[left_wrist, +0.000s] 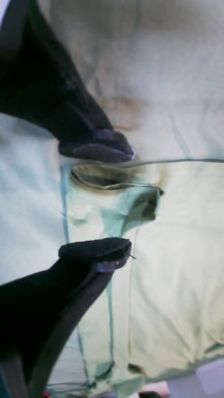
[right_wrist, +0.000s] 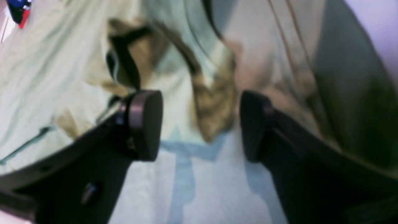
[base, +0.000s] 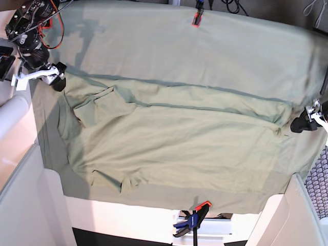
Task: Fold the T-shirt properly
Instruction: 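Lift the shoulder edges and pull them toward the hem with both grippers, then release the fold and move both grippers back toward the collar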
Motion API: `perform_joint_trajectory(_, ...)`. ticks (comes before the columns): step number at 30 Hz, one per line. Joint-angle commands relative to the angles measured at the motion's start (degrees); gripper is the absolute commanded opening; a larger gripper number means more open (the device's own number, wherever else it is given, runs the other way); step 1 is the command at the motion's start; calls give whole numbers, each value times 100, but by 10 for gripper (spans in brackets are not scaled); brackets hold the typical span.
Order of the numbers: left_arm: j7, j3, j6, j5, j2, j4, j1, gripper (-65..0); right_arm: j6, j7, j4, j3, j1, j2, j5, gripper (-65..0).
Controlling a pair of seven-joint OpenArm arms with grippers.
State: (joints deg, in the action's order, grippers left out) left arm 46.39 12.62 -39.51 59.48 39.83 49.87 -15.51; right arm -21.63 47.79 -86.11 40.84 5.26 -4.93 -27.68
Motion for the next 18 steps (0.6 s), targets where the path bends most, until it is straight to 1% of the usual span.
perform_joint_trajectory(1, -70, 39, -49, 116, 127, 87, -44, -236, -42, -195, -31, 20, 81, -92, -146, -262)
perform_joint_trajectory(3, -72, 39, -49, 120, 109, 87, 33, -236, -42, -286, 184, 15, 79, -81, -149, -262)
perform_joint_trajectory(6, -120, 39, -49, 122, 111, 87, 109, -236, -44, -599, 586, -7, 125, -59, -146, -262)
perform_joint_trajectory(12, -162, 79, -49, 111, 92, 85, 125, -235, -70, -616, 1257, -46, 428, -26, -308, -262)
perform_joint_trajectory(16, -186, 544, -49, -184, -85, 76, 131, -236, -76, -599, 1259, -181, 472, 107, -319, -262)
perform_joint_trajectory(18, -313, 772, -49, -457, -190, 76, 125, -235, -76, -599, 1261, -308, 470, 155, -310, -262)
